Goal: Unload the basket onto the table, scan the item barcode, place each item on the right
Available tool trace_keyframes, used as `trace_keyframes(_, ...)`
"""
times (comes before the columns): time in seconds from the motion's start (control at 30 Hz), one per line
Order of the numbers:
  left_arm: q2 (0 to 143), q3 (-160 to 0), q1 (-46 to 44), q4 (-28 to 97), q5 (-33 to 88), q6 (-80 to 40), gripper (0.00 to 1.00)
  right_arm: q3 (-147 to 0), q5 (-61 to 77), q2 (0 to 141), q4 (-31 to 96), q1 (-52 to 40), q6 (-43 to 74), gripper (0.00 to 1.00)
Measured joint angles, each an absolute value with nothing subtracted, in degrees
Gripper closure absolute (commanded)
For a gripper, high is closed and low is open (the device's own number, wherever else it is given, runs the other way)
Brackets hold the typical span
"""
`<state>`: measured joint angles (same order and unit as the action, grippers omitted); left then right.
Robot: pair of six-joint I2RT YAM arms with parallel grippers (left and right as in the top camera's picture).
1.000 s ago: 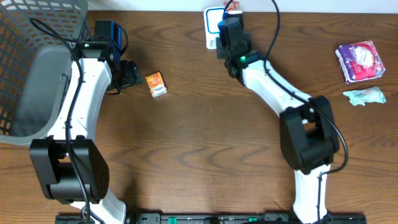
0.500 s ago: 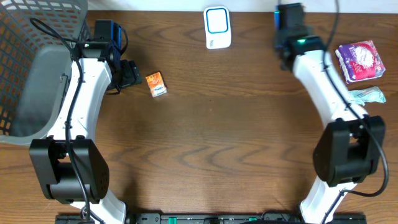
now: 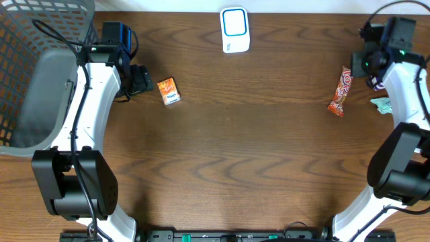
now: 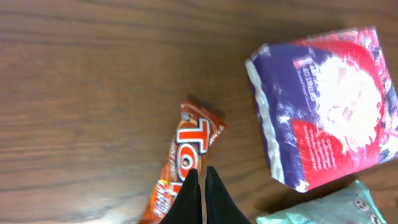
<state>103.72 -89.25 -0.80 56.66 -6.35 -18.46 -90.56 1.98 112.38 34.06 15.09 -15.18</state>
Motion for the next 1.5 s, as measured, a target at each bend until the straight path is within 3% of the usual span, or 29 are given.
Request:
trace_keyframes(0.33,103.72,-89.25,-0.80,56.66,-6.35,-18.46,0.02,-87.90,9.15,112.40,32.23,18.20,-13.54,0.89)
trace_keyframes(0.47,103.72,-89.25,-0.80,56.69,-6.35,-18.46,0.02,-87.90,10.79,112.40,34.17,16.21,-9.34,0.99)
trace_keyframes(0.83,103.72,-89.25,-0.80,56.66,-6.35,-18.46,0.02,-80.05,10.44,112.40,31.16,12.23,9.17,0.95)
trace_keyframes(1.5,103.72,-89.25,-0.80,56.66,-6.35,-18.46,0.02,-66.57,-4.64,112.40,13.80,12.75,11.99,0.90)
